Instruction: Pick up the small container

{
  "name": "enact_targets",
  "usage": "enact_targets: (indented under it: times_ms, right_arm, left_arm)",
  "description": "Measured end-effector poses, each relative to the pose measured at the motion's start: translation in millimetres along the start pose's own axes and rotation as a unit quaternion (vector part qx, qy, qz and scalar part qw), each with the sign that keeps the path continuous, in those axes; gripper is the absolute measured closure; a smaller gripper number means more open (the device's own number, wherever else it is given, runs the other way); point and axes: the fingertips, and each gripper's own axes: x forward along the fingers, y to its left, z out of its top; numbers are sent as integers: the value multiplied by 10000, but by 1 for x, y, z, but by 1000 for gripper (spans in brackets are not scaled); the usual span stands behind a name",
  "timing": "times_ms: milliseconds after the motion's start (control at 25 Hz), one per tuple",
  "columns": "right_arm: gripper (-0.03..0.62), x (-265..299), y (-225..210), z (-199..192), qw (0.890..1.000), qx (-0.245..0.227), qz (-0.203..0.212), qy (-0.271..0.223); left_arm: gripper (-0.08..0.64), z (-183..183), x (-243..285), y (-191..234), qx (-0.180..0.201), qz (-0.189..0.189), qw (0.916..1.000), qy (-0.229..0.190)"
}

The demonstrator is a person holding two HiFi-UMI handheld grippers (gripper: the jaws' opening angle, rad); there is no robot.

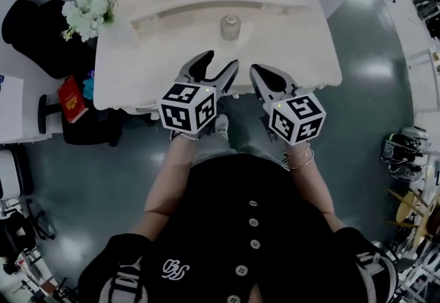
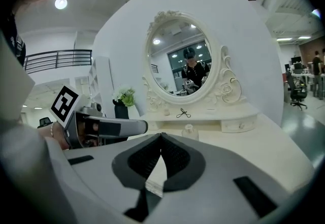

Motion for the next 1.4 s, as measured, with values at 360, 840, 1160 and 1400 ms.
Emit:
enact_targets:
  times_ms: [360,840,1160,1400]
  right_arm:
    - [589,55,-21,32,9997,-48,-148,-183]
    - [589,78,-36,32,9995,114,-286,-99]
    - [589,84,-42,31,9998,70,-167,-1]
    - [589,86,-49,33,9999,38,24,103]
  left_arm:
    - [308,31,38,42,115,-234,9996,70]
    - [308,34,57,61,63,-401,9990,163]
    - [308,28,61,67,-7,-230,9995,219]
    - [308,30,67,71,-32,-8,9998,205]
